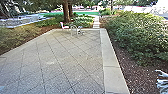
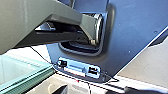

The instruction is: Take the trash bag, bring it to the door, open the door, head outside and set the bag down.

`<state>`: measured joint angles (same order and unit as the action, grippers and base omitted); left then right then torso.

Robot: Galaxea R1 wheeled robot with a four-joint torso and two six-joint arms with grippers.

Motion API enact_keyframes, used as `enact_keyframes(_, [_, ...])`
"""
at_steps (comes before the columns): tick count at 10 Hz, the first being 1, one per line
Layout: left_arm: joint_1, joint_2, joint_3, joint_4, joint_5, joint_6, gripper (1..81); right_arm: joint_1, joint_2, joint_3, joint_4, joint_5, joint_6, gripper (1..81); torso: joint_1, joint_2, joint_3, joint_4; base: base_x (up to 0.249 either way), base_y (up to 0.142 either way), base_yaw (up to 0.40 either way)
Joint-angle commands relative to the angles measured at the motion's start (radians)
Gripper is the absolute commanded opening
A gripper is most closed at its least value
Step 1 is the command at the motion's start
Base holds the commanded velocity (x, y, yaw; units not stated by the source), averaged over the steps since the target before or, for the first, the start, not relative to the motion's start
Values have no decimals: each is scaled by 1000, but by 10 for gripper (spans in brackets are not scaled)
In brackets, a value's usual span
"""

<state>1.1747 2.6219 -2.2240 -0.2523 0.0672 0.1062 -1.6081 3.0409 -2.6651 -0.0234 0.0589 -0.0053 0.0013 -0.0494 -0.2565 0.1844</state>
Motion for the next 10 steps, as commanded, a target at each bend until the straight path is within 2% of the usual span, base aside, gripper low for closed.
enact_keyframes(1, [-177, -58, -9, -36, 169, -14, 10, 4, 14, 15, -10, -70, -2, 811, 0, 0, 0, 0, 0, 0, 0])
enact_keyframes(3, [-269, -71, -26, -85, 239, -14, 10, 1, 11, 15, -3, -59, -2, 811, 0, 0, 0, 0, 0, 0, 0])
enact_keyframes(5, [-358, -84, -49, -113, 314, -14, 10, 0, 12, 13, -7, -59, -2, 811, 0, 0, -1, 0, 0, 0, 0])
enact_keyframes(10, [-589, -100, -114, -150, 513, -14, 10, -4, 26, 19, -15, -68, -4, 811, 1, 1, -2, 0, 0, 0, 0])
